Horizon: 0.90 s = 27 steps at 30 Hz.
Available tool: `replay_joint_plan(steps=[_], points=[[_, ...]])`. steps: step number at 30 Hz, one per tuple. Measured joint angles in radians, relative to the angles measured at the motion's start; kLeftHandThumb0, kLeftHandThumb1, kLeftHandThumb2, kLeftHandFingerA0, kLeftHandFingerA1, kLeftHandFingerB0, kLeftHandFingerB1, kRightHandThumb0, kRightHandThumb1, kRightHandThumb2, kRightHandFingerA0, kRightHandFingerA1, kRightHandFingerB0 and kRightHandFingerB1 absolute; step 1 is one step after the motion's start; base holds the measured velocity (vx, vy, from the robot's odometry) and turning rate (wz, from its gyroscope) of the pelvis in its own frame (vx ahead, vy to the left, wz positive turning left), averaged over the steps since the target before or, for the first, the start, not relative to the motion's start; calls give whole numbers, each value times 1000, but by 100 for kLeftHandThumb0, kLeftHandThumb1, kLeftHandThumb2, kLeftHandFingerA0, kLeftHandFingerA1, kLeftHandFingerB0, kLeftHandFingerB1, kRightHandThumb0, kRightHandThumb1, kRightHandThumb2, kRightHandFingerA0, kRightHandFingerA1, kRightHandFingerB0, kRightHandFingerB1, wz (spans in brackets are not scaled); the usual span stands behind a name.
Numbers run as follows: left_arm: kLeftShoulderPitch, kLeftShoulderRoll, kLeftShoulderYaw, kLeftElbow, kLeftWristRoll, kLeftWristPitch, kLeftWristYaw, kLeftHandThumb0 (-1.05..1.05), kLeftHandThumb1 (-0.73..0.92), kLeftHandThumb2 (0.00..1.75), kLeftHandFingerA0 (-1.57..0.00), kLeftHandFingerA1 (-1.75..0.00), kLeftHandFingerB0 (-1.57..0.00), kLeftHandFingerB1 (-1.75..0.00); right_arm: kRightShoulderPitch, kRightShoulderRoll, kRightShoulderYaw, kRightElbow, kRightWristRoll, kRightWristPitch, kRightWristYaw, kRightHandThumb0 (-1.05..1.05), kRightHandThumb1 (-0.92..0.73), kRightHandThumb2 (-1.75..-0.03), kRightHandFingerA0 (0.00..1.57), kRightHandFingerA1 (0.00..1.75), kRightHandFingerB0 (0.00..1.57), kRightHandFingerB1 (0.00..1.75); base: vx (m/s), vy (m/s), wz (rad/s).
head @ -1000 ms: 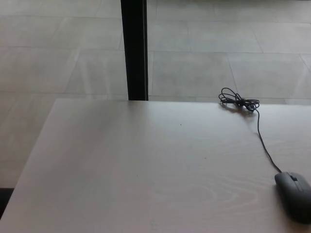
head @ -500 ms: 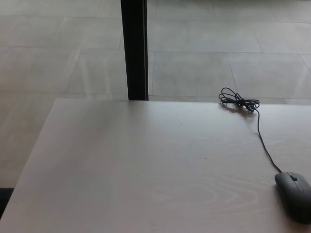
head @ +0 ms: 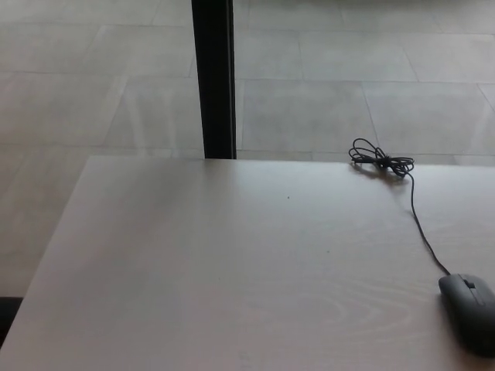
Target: The robot uses its right fingers to click on the left button of the black mouse placed on the table.
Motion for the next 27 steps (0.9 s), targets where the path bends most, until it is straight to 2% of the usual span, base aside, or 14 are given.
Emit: replay_joint_plan(steps=[1, 4, 5, 6, 7, 10, 11, 12, 16, 18, 19, 20, 25, 27], points=[[1, 0, -2, -1, -1, 0, -1, -88, 91, 80, -42, -61, -32, -43, -7, -13, 32, -26, -11, -5, 5, -91, -92, -72, 90, 147, 25, 40, 0, 0, 0], [4, 0, -11, -5, -2, 0, -4, -85, 92, 79, -40, -61, -31, -42, -28, -46, 138, -104, -49, -22, 22, -97, -92, -69, 52, 77, 23, 52, 0, 0, 0], [6, 0, -13, -7, -3, 0, -7, -87, 92, 79, -41, -61, -34, -43, -30, -57, 173, -136, -59, -24, 33, -92, -69, -114, 51, 74, 24, 57, 0, 0, 0], [7, 0, -16, -9, -5, 0, -10, -89, 92, 79, -43, -62, -34, -44, -34, -68, 210, -168, -73, -29, 44, -92, -71, -107, 109, 147, 22, 52, 0, 0, 0], [7, 0, -17, -10, -6, 0, -11, -86, 92, 77, -44, -61, -35, -43, -38, -74, 239, -189, -86, -35, 47, -92, -88, -75, 101, 167, 29, 44, 0, 0, 0], [8, 0, -17, -10, -9, 0, -13, -85, 92, 78, -41, -60, -33, -42, -42, -77, 319, -216, -126, -48, 49, -88, -89, -73, 95, 164, 30, 40, 0, 0, 0], [8, 0, -17, -9, -10, 0, -13, -82, 82, 121, -35, -64, -25, -50, -42, -77, 342, -222, -140, -50, 49, -83, -71, -117, 136, 155, 26, 53, 0, 0, 0], [9, 0, -17, -9, -11, 0, -13, -87, 92, 78, -43, -62, -36, -43, -42, -77, 366, -231, -153, -51, 49, -89, -91, -67, 102, 171, 34, 34, 0, 0, 0], [10, -1, -20, -9, -12, 0, -15, -85, 91, 78, -40, -60, -33, -42, -45, -77, 470, -240, -213, -51, 47, -87, -86, -74, 93, 170, 35, 33, 0, 0, 0], [9, -1, -20, -9, -12, 0, -15, -83, 92, 74, -40, -60, -38, -44, -48, -77, 518, -229, -240, -55, 46, -90, -76, -116, 112, 146, 31, 48, 0, 0, 0], [9, -1, -20, -9, -12, 0, -15, -85, 92, 77, -50, -63, -43, -42, -50, -77, 545, -218, -254, -57, 46, -89, -92, -70, 83, 115, 32, 31, 0, 0, 0], [9, -1, -21, -8, -12, 0, -15, -87, 92, 80, -41, -60, -41, -43, -54, -77, 571, -202, -266, -61, 46, -87, -72, -111, 45, 57, 27, 46, 0, 0, 0], [8, -1, -32, -5, -11, 0, -12, -84, 92, 80, -50, -64, -45, -43, -71, -77, 697, -113, -335, -80, 46, -93, -92, -68, 34, 44, 34, 32, 0, 0, 0], [8, -1, -35, -5, -11, 0, -13, -85, 92, 77, -39, -62, -40, -44, -80, -79, 745, -75, -363, -88, 46, -90, -74, -117, 34, 55, 23, 42, 0, 0, 0]])
